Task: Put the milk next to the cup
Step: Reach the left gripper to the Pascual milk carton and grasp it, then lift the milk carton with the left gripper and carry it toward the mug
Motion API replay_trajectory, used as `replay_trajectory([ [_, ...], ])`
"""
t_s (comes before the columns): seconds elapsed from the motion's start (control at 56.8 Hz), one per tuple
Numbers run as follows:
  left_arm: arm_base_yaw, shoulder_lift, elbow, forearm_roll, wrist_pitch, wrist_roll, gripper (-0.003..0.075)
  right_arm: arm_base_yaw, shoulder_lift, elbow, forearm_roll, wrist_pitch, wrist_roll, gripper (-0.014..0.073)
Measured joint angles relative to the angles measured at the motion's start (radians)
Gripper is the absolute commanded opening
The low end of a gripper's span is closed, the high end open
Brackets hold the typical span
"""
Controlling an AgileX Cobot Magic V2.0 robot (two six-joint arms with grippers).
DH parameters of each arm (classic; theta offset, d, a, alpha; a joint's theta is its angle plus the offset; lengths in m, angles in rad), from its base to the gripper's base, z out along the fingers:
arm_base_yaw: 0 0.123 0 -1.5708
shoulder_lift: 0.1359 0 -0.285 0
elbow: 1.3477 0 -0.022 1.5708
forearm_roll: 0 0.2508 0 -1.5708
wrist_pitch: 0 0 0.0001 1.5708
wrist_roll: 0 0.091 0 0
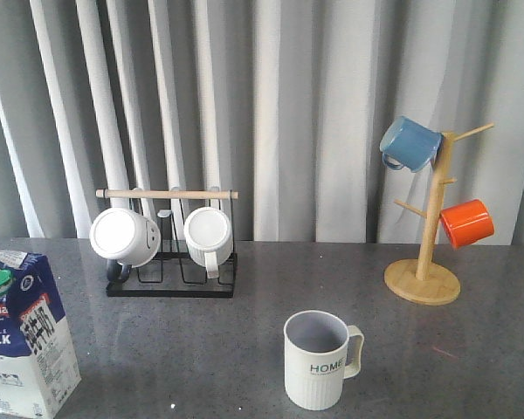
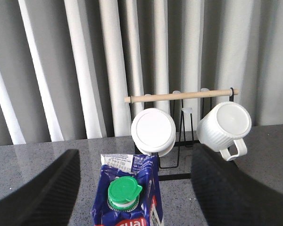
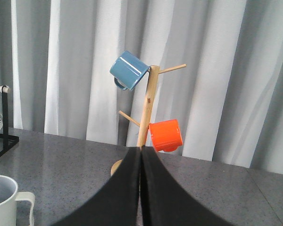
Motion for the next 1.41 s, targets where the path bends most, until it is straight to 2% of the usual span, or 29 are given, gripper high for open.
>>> replay_trajectory([
  [0.106,0.0,0.042,0.0,-0.024,-0.084,-0.011,0.0736,0.0,0.0,0.0,0.0,0.001,0.001,-0.0008],
  [0.264,0.0,0.12,0.0,-0.099,-0.182,-0.026,0.0728,0.0,0.0,0.0,0.0,0.003,0.001,-0.0008],
  [0.774,0.02,0.357,0.0,-0.113,-0.225,-0.004,0.0716,0.0,0.0,0.0,0.0,0.004,0.001,-0.0008],
  [0.986,0.02,0.436,0.0,-0.113,-0.254,-0.006,0.0686,-0.001,0.0,0.0,0.0,0.005,0.001,-0.0008],
  [1.038,0.02,0.462,0.0,-0.113,-0.256,-0.009,0.0659,-0.001,0.0,0.0,0.0,0.005,0.001,-0.0008],
  [1.109,0.02,0.487,0.0,-0.113,-0.267,-0.011,0.0585,-0.001,0.0,0.0,0.0,0.005,0.001,-0.0008],
  [1.285,0.02,0.5,0.0,-0.113,-0.318,-0.011,0.0251,-0.001,0.0,0.0,0.0,0.005,0.001,-0.0008],
  [1.408,0.02,0.5,0.0,-0.113,-0.329,-0.01,0.0051,-0.001,0.0,0.0,0.0,0.005,0.001,-0.0008],
])
